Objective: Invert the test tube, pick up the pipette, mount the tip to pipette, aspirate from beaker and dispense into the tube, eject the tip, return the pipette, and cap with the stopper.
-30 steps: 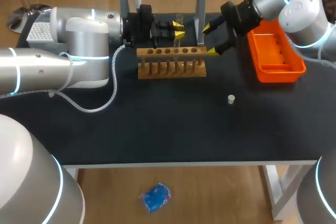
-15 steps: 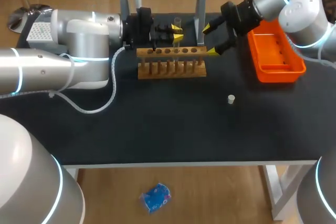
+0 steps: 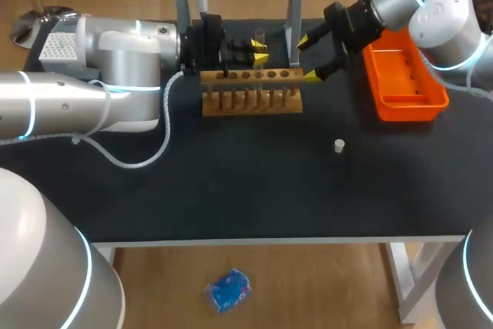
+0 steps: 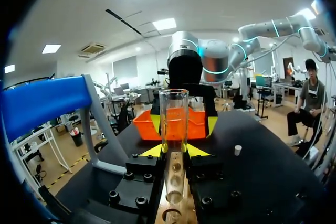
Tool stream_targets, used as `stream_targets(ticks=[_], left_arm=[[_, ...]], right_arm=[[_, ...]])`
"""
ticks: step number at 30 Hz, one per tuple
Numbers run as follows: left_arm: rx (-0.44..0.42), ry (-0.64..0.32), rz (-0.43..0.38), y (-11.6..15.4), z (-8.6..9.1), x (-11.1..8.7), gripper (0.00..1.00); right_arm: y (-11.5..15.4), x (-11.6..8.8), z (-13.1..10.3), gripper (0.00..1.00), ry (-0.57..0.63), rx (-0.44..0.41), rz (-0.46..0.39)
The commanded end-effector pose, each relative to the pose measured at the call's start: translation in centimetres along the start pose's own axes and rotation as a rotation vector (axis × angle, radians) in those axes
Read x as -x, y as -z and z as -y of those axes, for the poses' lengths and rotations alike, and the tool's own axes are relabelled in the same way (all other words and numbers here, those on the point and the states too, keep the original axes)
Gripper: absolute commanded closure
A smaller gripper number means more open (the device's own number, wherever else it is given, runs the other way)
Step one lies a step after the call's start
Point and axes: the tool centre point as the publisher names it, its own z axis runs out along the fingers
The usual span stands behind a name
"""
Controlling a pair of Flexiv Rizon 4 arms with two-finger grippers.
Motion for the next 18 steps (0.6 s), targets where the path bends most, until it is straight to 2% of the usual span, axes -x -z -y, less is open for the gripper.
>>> stream_targets(ticks=[1,18], left_arm=[[0.006,0.005,-0.011,-0.2,-0.2,0.4,1.0],[0.043,-0.006,-0.01,-0.3,-1.3,0.3,1.0]], right_arm=[[0.0,0.0,0.0,0.0,0.001,0.0,-0.001],[0.0,0.0,0.0,0.0,0.001,0.0,-0.001]])
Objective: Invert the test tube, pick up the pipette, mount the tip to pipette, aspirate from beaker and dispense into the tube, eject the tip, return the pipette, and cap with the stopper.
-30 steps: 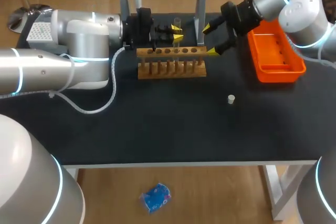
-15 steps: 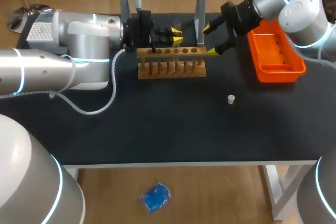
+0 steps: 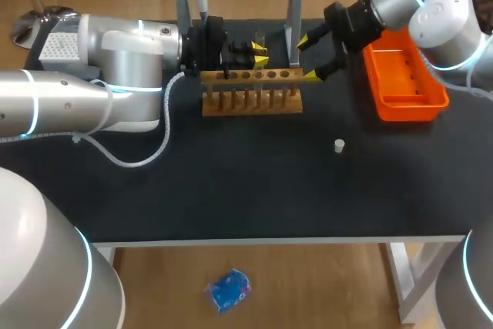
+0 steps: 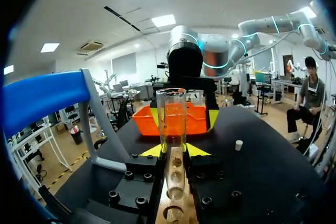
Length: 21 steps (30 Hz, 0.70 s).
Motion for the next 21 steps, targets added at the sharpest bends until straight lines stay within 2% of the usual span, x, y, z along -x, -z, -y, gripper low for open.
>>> stream_targets(ticks=[1,3,4,5,17,21], left_arm=[[0.012,0.003,-0.005,-0.1,-0.3,0.1,1.0],[0.015,0.004,-0.006,-0.1,-0.3,0.1,1.0],[0.018,0.003,-0.001,0.0,-0.3,0.1,0.78],[0.018,-0.001,0.012,0.1,-0.2,0.2,0.0],[0.042,-0.006,0.076,2.6,1.1,0.9,0.0],[0.081,0.014,0.096,4.2,1.3,0.7,0.0]], right_arm=[[0.0,0.0,0.0,0.0,0.001,0.0,-0.001],[0.0,0.0,0.0,0.0,0.001,0.0,-0.001],[0.0,0.0,0.0,0.0,0.001,0.0,-0.001],[0.0,0.0,0.0,0.0,0.001,0.0,-0.001],[0.0,0.0,0.0,0.0,0.001,0.0,-0.001],[0.0,0.0,0.0,0.0,0.001,0.0,-0.001]])
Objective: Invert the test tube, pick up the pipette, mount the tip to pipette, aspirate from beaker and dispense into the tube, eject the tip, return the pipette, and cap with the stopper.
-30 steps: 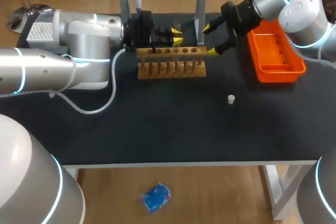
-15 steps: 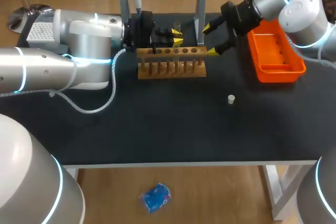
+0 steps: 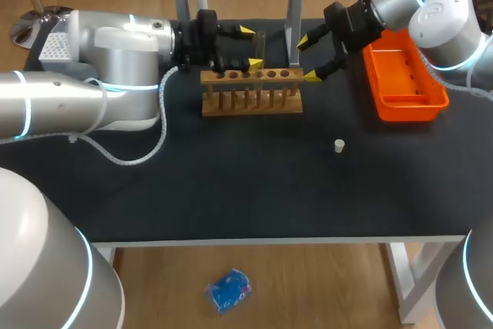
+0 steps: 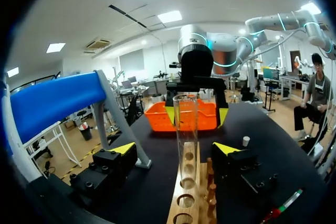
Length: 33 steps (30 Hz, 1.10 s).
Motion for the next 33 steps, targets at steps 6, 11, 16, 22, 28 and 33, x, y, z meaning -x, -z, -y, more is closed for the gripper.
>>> stream_targets(ticks=[6,11,16,22,28,33], left_arm=[[0.083,0.075,0.065,5.2,1.0,-1.3,0.0],[0.123,0.15,0.185,8.0,1.6,-2.1,0.0],[0.176,0.21,0.408,11.5,2.4,-2.8,0.0],[0.176,0.21,0.408,11.5,2.4,-2.8,0.0],[0.176,0.21,0.408,11.5,2.4,-2.8,0.0],[0.176,0.21,0.408,11.5,2.4,-2.8,0.0]], right_arm=[[0.0,0.0,0.0,0.0,0.0,0.0,-0.001],[0.0,0.0,0.0,0.0,0.0,0.0,-0.001],[0.0,0.0,0.0,0.0,0.0,0.0,-0.001],[0.0,0.0,0.0,0.0,0.0,0.0,-0.001],[0.0,0.0,0.0,0.0,0.0,0.0,-0.001],[0.0,0.0,0.0,0.0,0.0,0.0,-0.001]])
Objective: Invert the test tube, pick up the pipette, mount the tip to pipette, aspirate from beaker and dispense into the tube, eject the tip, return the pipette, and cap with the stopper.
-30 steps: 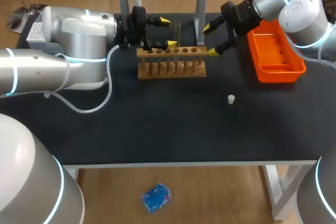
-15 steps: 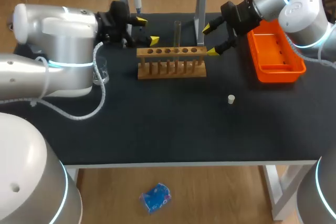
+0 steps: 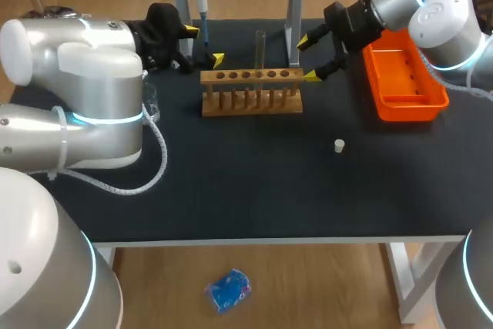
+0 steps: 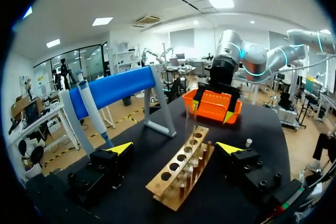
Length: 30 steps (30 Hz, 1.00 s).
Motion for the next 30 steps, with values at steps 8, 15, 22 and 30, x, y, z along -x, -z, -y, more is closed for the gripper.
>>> stream_targets(ticks=[8,15,22,30], left_arm=[[0.001,0.055,0.094,-0.3,-0.1,0.6,0.0],[-0.012,0.145,0.153,-0.3,0.0,2.6,0.0],[-0.018,0.147,0.167,0.1,0.0,3.3,0.0],[0.004,0.094,0.249,0.3,-0.1,3.4,0.0]], right_arm=[[0.0,0.0,0.0,0.0,0.001,0.0,-0.001],[2.4,-0.7,-2.5,0.0,-0.013,0.101,0.05],[4.5,-1.5,-4.6,0.0,-0.008,0.154,0.076],[5.0,-2.1,-5.1,0.0,-0.004,0.118,0.088]])
